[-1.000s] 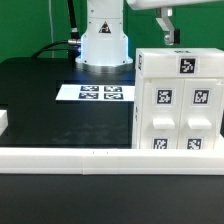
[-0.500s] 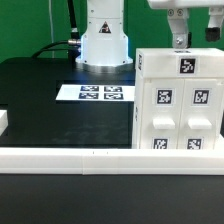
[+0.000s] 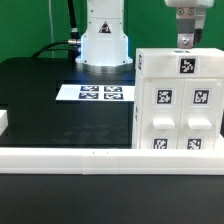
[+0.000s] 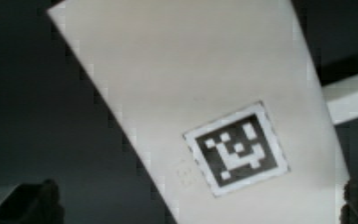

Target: Assemble cabinet

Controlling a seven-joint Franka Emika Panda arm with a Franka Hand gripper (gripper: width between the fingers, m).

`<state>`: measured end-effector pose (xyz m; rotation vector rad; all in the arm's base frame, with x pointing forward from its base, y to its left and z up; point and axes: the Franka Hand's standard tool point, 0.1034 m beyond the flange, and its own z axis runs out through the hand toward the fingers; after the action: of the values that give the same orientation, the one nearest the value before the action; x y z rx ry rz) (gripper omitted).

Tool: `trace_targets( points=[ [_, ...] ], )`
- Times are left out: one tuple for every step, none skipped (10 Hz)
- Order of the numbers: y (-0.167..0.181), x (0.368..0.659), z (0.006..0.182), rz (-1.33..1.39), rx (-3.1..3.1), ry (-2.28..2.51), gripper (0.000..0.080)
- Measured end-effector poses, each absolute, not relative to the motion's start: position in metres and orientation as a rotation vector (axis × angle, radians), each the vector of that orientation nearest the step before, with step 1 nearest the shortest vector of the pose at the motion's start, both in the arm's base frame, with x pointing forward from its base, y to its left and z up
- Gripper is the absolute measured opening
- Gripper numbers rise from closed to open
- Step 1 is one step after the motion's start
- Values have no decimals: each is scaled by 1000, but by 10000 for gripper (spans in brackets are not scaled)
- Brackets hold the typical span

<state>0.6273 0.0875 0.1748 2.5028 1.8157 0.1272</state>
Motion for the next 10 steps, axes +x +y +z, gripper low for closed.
trace_targets(
  points=[
    [86, 627, 173, 118, 2455, 1874, 797],
    [85, 627, 174, 98, 2343, 1987, 797],
    [85, 628, 175, 74, 2241, 2076, 797],
    [83, 628, 175, 59, 2165, 2141, 797],
    [81, 628, 174, 44, 2083, 2211, 797],
    [79, 627, 173, 37, 2042, 2250, 797],
    [77, 626, 171, 35, 2027, 2264, 797],
    [76, 625, 169, 32, 2042, 2253, 797],
    [75, 624, 168, 31, 2046, 2250, 797],
    [75, 625, 168, 43, 2045, 2244, 797]
  ],
)
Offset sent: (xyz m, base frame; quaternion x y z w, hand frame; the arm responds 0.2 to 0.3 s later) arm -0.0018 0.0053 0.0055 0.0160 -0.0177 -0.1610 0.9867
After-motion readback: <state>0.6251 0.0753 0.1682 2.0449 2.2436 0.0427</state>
